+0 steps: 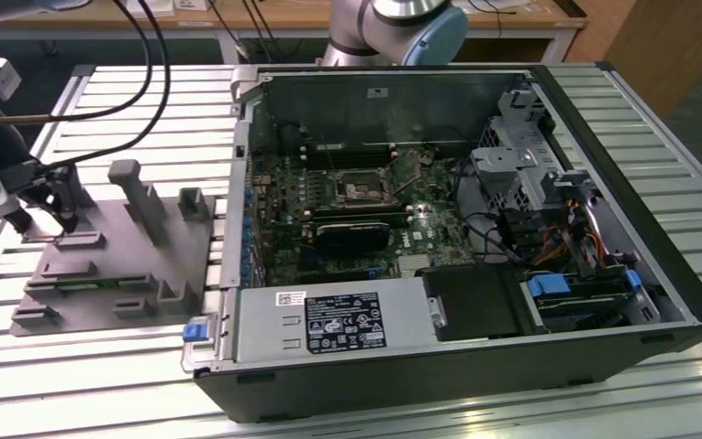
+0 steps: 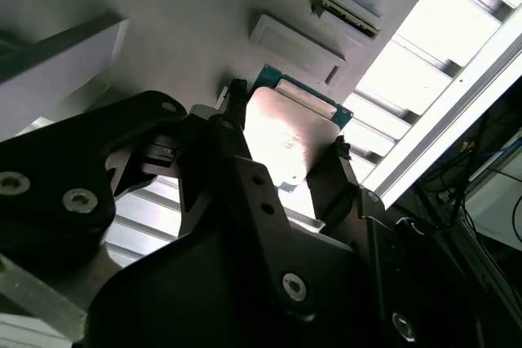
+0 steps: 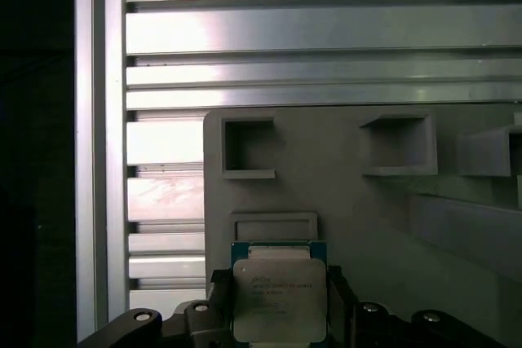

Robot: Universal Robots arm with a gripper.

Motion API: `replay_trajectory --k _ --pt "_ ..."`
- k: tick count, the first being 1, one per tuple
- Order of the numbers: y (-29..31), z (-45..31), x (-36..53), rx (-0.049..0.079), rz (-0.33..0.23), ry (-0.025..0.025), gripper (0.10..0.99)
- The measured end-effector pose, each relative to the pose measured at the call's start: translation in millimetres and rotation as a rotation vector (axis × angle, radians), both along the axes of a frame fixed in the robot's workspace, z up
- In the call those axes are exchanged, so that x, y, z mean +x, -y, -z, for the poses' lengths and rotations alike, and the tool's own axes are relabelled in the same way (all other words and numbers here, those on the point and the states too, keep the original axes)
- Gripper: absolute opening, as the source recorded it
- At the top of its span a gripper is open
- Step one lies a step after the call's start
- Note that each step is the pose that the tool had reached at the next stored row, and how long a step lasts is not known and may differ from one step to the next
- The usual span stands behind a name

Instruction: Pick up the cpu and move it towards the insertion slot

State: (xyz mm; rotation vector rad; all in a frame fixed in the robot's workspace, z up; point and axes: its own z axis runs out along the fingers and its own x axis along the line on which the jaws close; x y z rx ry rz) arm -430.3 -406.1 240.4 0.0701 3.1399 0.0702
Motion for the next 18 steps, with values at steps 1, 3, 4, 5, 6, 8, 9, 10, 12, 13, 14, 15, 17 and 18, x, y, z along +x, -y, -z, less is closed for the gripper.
replay_trajectory --k 1,3,4,5,6,8,9,10,12,13,14,15,17,18 --pt "0.0 -0.9 0.0 0.000 0.000 0.0000 0.545" --pt "0.0 -2.7 0.0 0.000 0.000 -0.0001 0.545" --pt "0.0 -3.6 0.0 0.000 0.000 -0.0001 0.545" --pt "0.0 -4.5 0.0 0.000 0.000 0.0000 0.545" --pt "0.0 -5.7 0.0 0.000 0.000 0.0001 0.545" --pt "-0.1 -8.5 0.0 0.000 0.000 -0.0001 0.545" --pt "-0.1 -9.8 0.0 0.000 0.000 -0.0001 0.545" --pt "-0.1 -11.0 0.0 0.000 0.000 -0.0001 0.545" --pt "-0.2 -13.2 0.0 0.000 0.000 -0.0001 0.545" --pt "-0.2 -14.2 0.0 0.000 0.000 0.0000 0.545" --pt "-0.2 -15.2 0.0 0.000 0.000 0.0000 0.545" --pt "-0.3 -16.2 0.0 0.000 0.000 0.0000 0.545" --pt "-0.3 -18.3 0.0 0.000 0.000 0.0000 0.545" --pt "-0.4 -19.4 0.0 0.000 0.000 0.0000 0.545"
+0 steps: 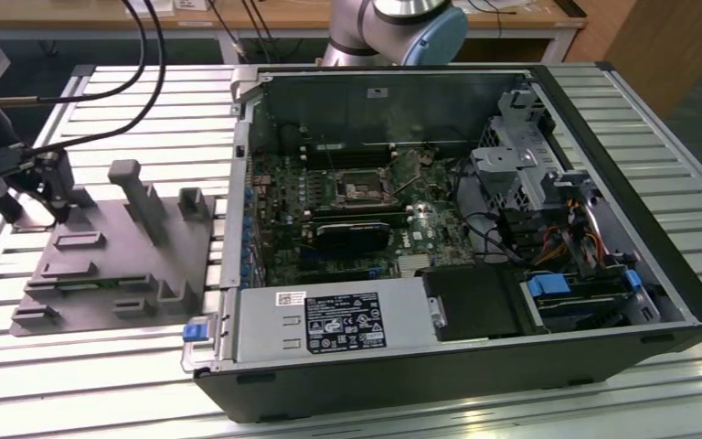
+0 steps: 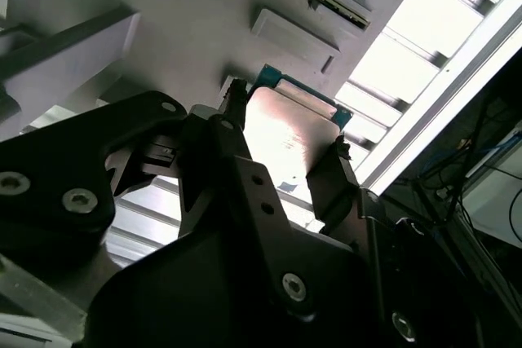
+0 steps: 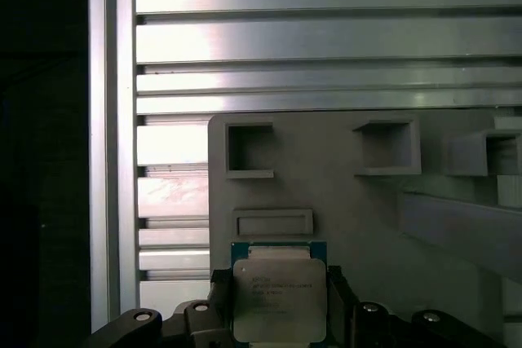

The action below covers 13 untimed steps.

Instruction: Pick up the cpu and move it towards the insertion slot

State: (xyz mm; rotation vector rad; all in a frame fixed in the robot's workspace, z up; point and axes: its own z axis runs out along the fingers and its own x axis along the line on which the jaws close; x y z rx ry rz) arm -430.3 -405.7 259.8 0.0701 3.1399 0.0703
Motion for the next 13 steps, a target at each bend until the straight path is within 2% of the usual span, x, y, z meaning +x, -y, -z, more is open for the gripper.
replay_trajectory --k 13 --pt "-0.8 -14.1 0.0 0.000 0.000 -0.0001 0.545"
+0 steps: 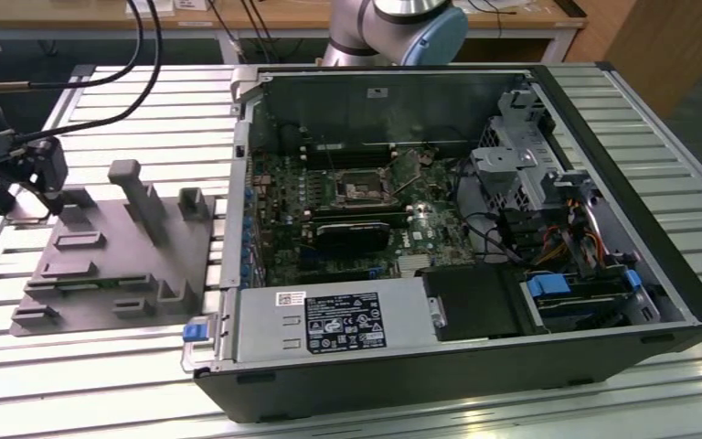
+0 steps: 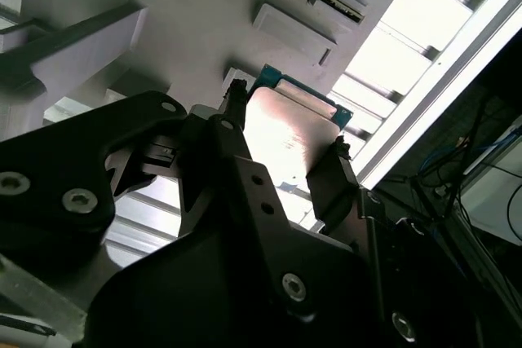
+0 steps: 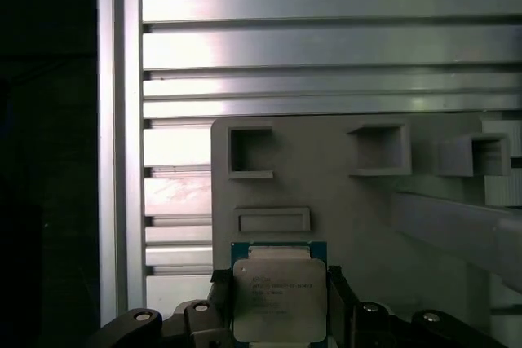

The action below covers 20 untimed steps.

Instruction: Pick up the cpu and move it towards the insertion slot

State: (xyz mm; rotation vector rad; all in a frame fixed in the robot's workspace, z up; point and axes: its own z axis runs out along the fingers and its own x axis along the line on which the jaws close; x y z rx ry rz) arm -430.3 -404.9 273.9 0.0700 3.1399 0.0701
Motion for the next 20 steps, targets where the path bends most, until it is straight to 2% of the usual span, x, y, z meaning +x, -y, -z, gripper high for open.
replay_trajectory --k 20 --pt "-1.4 -23.9 0.0 0.000 0.000 0.0000 0.545"
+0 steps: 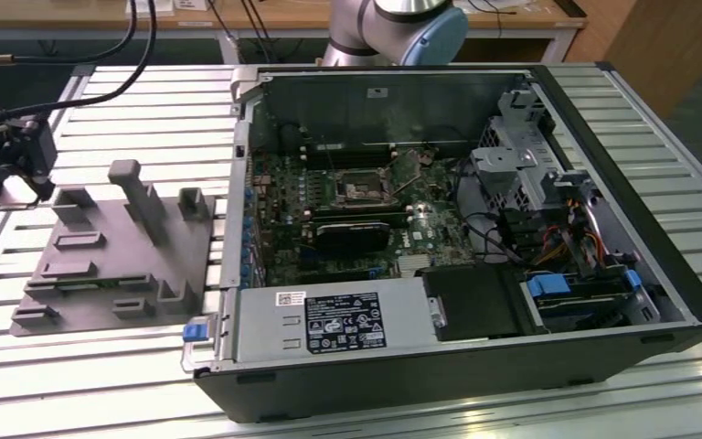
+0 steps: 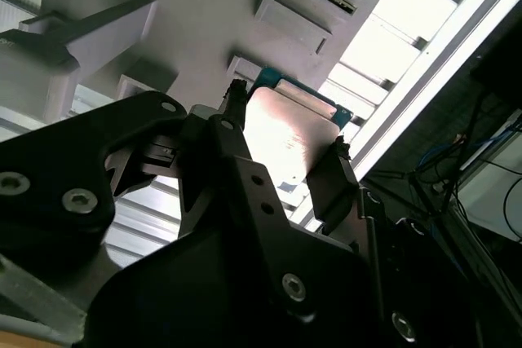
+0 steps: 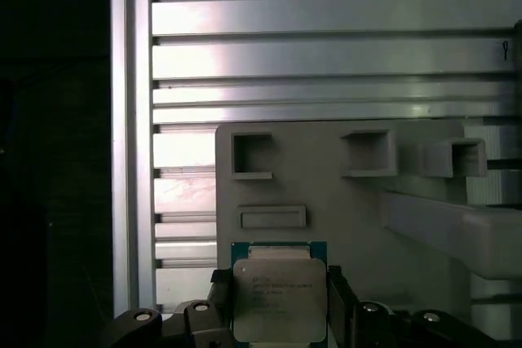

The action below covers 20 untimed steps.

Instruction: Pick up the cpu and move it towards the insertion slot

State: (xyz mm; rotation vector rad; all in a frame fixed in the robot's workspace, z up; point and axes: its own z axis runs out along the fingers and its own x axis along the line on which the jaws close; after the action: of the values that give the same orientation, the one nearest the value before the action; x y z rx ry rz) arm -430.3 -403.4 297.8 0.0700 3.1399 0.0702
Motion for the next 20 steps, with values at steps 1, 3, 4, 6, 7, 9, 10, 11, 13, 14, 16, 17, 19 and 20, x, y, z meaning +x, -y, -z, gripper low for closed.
replay_trajectory --k 1,3,4,6,7,9,10,11,13,14,16,17,19,20 --pt "-0.1 -1.4 0.0 0.000 0.000 -0.0001 0.545" --pt "-0.2 -4.1 0.0 0.000 0.000 -0.0001 0.545" --pt "-0.3 -5.4 0.0 0.000 0.000 -0.0001 0.545" --pt "-0.5 -8.1 0.0 0.000 0.000 0.0000 0.545" --pt "-0.6 -9.5 0.0 0.000 0.000 -0.0001 0.545" --pt "-0.8 -12.3 0.0 0.000 0.000 -0.0001 0.545" --pt "-0.9 -13.6 0.0 0.000 0.000 0.0000 0.545" --pt "-1.0 -14.9 0.0 0.000 0.000 0.0000 0.545" --pt "-1.2 -17.9 0.0 0.000 0.000 -0.0001 0.545" --pt "-1.3 -19.3 0.0 0.000 0.000 -0.0001 0.545" --pt "-1.5 -22.2 0.0 0.000 0.000 -0.0001 0.545" --pt "-1.6 -23.6 0.0 0.000 0.000 0.0000 0.545" --pt "-1.7 -26.4 0.0 0.000 0.000 -0.0001 0.545" --pt "-1.8 -27.9 0.0 0.000 0.000 -0.0001 0.545"
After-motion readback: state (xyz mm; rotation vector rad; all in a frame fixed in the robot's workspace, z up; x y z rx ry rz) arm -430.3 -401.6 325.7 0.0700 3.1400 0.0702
